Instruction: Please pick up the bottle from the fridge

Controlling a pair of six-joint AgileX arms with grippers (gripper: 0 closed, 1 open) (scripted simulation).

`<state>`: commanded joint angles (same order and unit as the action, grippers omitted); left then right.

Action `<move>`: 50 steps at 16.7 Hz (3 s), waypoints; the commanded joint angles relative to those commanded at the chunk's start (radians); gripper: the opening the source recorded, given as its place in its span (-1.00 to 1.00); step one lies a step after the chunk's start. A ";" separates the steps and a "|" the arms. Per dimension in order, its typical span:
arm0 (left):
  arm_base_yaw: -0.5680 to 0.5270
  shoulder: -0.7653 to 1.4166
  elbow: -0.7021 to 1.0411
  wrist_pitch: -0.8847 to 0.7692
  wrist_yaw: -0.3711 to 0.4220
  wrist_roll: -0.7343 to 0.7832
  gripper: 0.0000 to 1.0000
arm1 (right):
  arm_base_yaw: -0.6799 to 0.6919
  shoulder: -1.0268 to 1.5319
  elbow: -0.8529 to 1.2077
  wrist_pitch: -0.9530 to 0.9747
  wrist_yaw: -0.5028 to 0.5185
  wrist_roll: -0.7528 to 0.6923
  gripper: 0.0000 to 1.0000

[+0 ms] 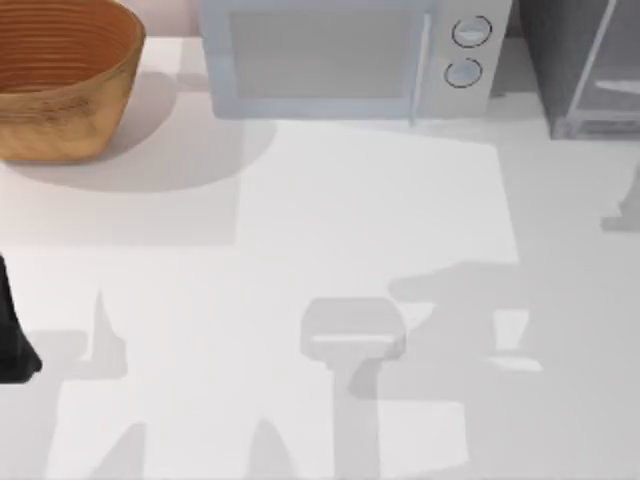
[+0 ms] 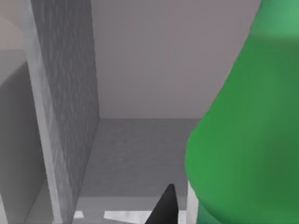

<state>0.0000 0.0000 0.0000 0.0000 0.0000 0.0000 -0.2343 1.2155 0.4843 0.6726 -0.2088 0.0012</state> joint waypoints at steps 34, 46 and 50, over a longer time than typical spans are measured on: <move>0.000 0.000 0.000 0.000 0.000 0.000 1.00 | 0.730 -0.609 -0.195 -0.460 0.678 0.093 -1.00; 0.000 0.000 0.000 0.000 0.000 0.000 1.00 | 1.465 0.582 0.380 -0.087 1.406 0.269 -1.00; 0.000 0.000 0.000 0.000 0.000 0.000 1.00 | 1.580 0.807 0.538 0.019 1.558 0.283 -1.00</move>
<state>0.0000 0.0000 0.0000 0.0000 0.0000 0.0000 1.3454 2.0228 1.0225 0.6918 1.3488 0.2838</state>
